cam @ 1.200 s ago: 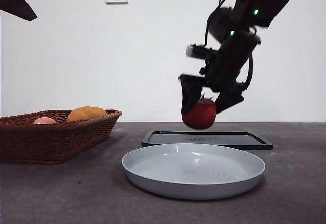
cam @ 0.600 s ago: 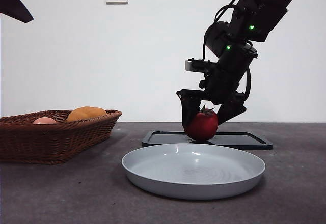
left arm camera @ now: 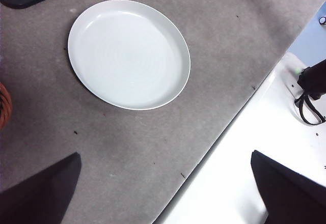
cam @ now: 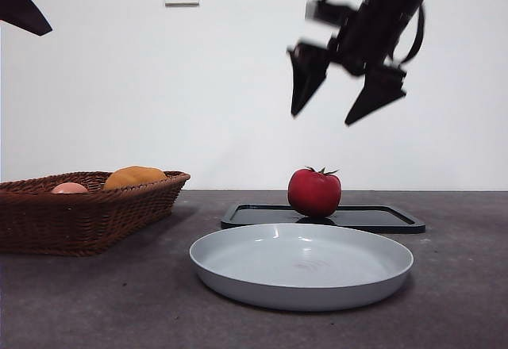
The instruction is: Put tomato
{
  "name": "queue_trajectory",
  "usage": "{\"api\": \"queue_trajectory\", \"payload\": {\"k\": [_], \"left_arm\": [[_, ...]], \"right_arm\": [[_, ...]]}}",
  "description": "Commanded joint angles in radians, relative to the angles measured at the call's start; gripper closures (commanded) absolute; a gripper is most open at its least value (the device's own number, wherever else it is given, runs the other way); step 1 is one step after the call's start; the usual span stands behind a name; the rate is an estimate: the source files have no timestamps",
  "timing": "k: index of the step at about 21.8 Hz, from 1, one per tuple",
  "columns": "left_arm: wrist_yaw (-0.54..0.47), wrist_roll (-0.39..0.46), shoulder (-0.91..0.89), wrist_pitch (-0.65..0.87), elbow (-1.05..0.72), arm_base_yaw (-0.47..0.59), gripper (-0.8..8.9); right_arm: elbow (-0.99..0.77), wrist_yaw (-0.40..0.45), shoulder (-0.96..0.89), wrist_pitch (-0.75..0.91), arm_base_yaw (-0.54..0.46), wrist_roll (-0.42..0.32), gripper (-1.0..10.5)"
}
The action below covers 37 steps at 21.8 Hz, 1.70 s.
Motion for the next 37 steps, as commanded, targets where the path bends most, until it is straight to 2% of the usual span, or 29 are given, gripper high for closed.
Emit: {"api": "queue_trajectory", "payload": {"k": [1, 7, 10, 14, 17, 23, 35, 37], "left_arm": [[0.006, 0.008, 0.007, 0.007, 0.024, -0.006, 2.83], [0.006, 0.012, 0.007, 0.007, 0.024, -0.006, 2.83], [0.006, 0.012, 0.007, 0.008, 0.024, -0.006, 2.83], [0.006, 0.012, 0.007, 0.008, 0.024, -0.006, 2.83], [0.006, 0.012, 0.007, 0.008, 0.024, -0.006, 2.83], [0.006, 0.012, 0.007, 0.007, 0.024, -0.006, 2.83], [0.006, 0.012, 0.007, 0.007, 0.024, -0.006, 2.85], [0.006, 0.012, 0.007, 0.006, 0.024, -0.006, 3.17]], "right_arm": [[0.022, -0.006, -0.089, -0.092, 0.006, 0.016, 3.9], [0.019, -0.03, -0.339, -0.438, 0.006, -0.009, 3.9], [-0.016, -0.034, -0.451, -0.521, 0.008, -0.009, 3.9], [-0.161, -0.047, -0.633, -0.532, 0.03, 0.005, 3.9], [-0.293, -0.107, -0.758, -0.521, 0.061, 0.019, 3.9], [-0.481, -0.172, -0.918, -0.523, 0.101, 0.042, 3.9], [-0.499, -0.172, -0.943, -0.521, 0.101, 0.042, 3.9], [-0.499, -0.172, -0.943, -0.521, 0.101, 0.043, 4.1]]}}
